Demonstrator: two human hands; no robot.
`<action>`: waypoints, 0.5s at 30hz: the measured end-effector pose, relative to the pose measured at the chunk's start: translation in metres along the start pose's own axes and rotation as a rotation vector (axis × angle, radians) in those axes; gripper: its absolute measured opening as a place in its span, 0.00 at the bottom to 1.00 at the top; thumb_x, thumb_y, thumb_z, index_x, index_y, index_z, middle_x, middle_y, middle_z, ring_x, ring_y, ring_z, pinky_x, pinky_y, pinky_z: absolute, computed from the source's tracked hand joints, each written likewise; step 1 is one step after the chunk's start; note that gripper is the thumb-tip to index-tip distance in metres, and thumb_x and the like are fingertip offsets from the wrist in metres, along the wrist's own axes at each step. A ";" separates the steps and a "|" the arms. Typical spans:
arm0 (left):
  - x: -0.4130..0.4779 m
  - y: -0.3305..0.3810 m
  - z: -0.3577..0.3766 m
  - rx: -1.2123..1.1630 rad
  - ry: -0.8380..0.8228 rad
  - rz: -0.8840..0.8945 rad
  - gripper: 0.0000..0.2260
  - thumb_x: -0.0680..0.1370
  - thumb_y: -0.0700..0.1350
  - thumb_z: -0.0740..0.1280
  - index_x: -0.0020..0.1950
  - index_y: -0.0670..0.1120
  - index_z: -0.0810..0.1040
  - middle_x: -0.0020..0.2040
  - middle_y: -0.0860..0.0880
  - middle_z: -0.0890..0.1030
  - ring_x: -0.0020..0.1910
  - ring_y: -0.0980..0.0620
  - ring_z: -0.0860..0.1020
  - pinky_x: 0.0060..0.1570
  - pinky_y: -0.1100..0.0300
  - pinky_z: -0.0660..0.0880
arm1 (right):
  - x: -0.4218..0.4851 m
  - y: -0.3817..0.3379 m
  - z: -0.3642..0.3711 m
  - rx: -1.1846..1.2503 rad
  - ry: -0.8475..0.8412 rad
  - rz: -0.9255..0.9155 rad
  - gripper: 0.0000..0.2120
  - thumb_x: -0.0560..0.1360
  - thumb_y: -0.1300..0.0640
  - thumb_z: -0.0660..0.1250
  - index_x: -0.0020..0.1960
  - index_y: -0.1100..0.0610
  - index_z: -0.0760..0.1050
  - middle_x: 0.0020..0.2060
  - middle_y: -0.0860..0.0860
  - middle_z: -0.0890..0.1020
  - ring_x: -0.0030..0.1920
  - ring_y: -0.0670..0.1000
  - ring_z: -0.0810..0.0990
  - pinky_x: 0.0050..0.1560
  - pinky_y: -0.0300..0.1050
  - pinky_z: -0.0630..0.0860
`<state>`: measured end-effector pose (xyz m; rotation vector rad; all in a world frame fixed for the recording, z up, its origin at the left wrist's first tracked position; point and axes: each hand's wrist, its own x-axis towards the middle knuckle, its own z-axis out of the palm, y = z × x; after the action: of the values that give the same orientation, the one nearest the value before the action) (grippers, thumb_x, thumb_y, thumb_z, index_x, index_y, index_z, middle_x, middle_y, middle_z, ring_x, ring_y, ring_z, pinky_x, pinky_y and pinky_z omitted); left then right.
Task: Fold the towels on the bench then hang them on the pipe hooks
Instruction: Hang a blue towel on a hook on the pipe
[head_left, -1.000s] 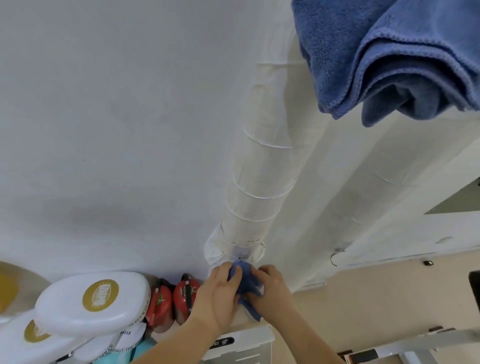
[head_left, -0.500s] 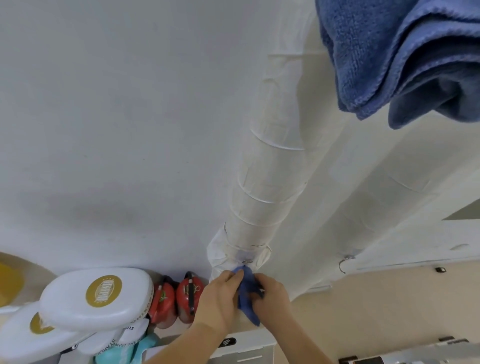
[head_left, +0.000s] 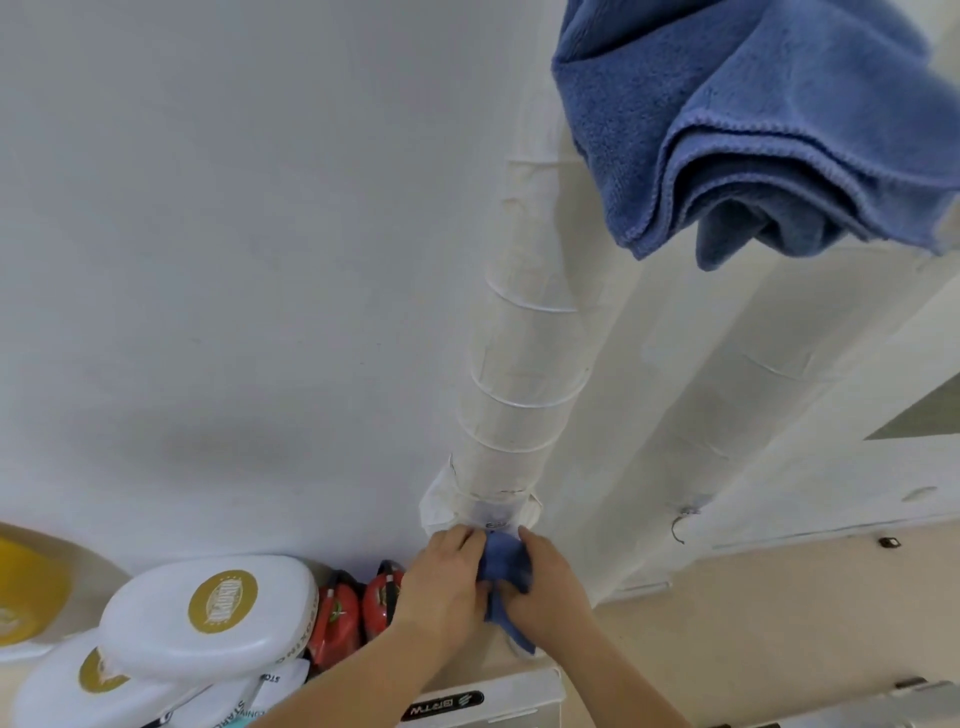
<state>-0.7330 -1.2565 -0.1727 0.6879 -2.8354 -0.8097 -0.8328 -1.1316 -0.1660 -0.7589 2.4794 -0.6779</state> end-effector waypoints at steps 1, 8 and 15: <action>0.000 -0.001 -0.001 0.000 0.023 0.017 0.20 0.78 0.49 0.64 0.71 0.53 0.70 0.69 0.55 0.72 0.66 0.53 0.71 0.67 0.59 0.70 | 0.000 0.000 -0.002 -0.020 0.040 -0.019 0.29 0.70 0.46 0.70 0.70 0.50 0.70 0.61 0.45 0.77 0.63 0.49 0.77 0.63 0.38 0.70; 0.000 -0.007 -0.012 0.015 0.055 0.111 0.16 0.81 0.49 0.63 0.69 0.53 0.75 0.67 0.54 0.75 0.64 0.51 0.74 0.63 0.57 0.74 | -0.005 0.001 -0.006 -0.117 0.202 -0.132 0.16 0.76 0.51 0.69 0.63 0.51 0.78 0.59 0.45 0.80 0.61 0.49 0.78 0.66 0.44 0.73; 0.018 -0.011 -0.026 0.134 -0.064 0.081 0.13 0.83 0.54 0.59 0.64 0.54 0.75 0.60 0.53 0.78 0.58 0.51 0.78 0.58 0.56 0.76 | 0.011 -0.012 -0.011 -0.264 0.140 -0.123 0.12 0.78 0.55 0.62 0.61 0.49 0.77 0.55 0.49 0.80 0.56 0.52 0.78 0.54 0.43 0.74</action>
<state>-0.7391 -1.2854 -0.1572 0.5687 -2.9754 -0.6458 -0.8424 -1.1436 -0.1538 -0.9993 2.7023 -0.4637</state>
